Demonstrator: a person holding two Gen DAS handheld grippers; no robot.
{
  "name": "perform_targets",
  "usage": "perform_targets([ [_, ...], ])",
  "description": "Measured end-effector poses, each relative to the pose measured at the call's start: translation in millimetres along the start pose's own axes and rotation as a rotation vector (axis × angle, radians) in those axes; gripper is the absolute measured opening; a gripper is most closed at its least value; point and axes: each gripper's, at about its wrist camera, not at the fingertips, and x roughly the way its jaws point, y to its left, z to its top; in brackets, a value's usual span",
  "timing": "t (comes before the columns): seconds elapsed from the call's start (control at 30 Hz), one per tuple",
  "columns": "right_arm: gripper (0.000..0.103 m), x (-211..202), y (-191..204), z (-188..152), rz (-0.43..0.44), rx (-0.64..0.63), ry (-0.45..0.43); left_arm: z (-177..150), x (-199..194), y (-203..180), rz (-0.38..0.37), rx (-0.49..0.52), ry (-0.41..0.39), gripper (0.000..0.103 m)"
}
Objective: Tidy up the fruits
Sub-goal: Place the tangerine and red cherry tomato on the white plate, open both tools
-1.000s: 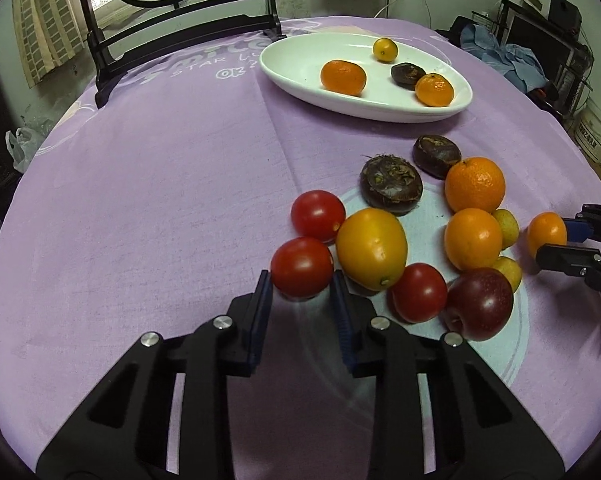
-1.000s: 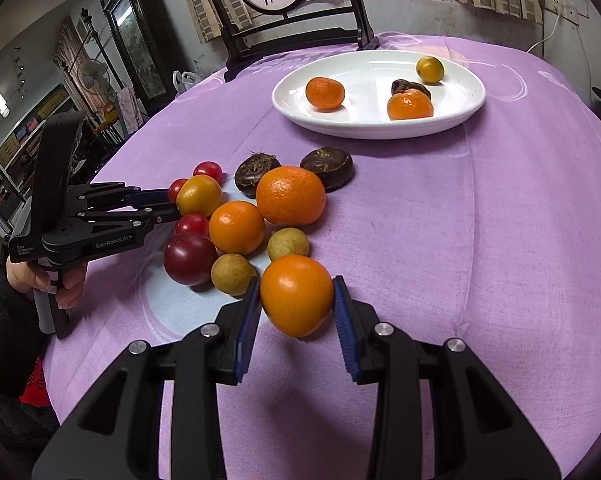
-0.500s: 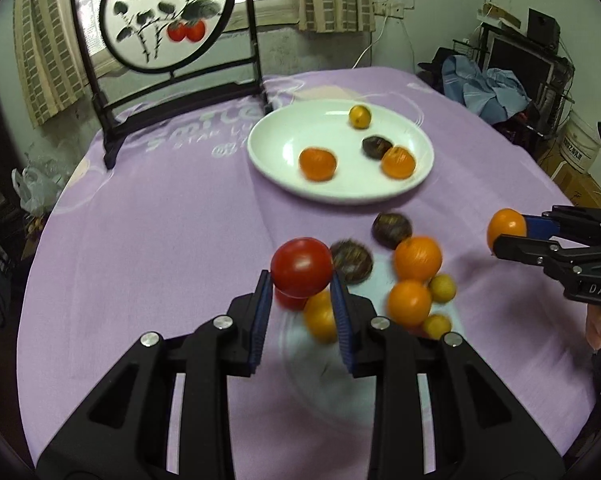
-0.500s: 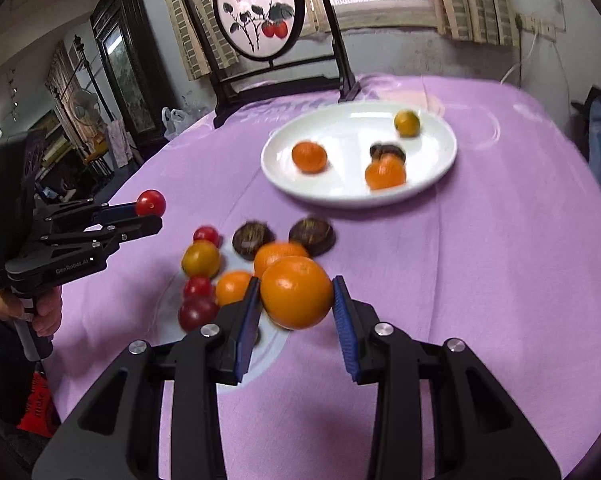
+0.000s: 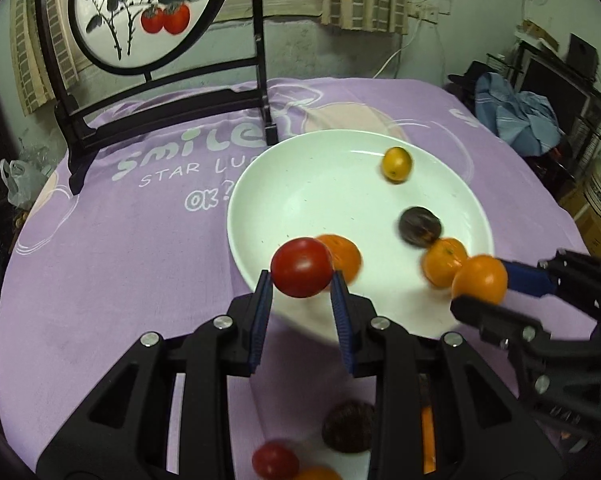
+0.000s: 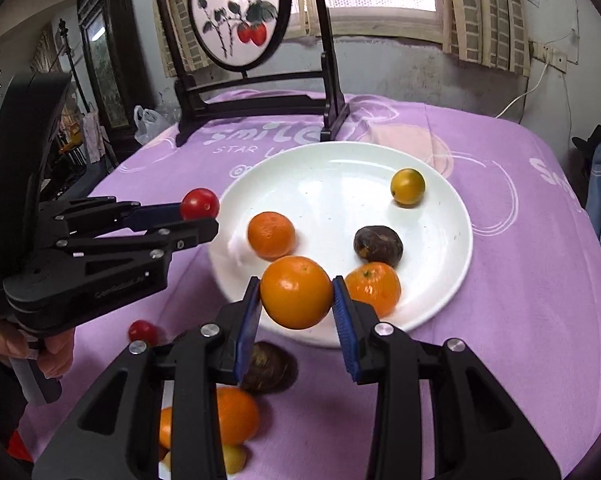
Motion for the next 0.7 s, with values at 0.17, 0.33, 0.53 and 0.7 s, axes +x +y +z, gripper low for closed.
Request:
perform_targets([
  [0.17, 0.037, 29, -3, 8, -0.024, -0.002, 0.038, 14, 33, 6, 0.017, -0.024, 0.035, 0.030],
  [0.33, 0.040, 45, -8, 13, -0.034, 0.023, 0.053, 25, 44, 7, 0.058, -0.037, 0.004, 0.033],
  [0.53, 0.054, 30, -8, 14, -0.051, 0.053, -0.013, 31, 36, 9, 0.083, -0.061, -0.045, 0.078],
  [0.7, 0.056, 0, -9, 3, -0.009, 0.077, -0.049, 21, 17, 6, 0.075, -0.040, -0.049, 0.079],
])
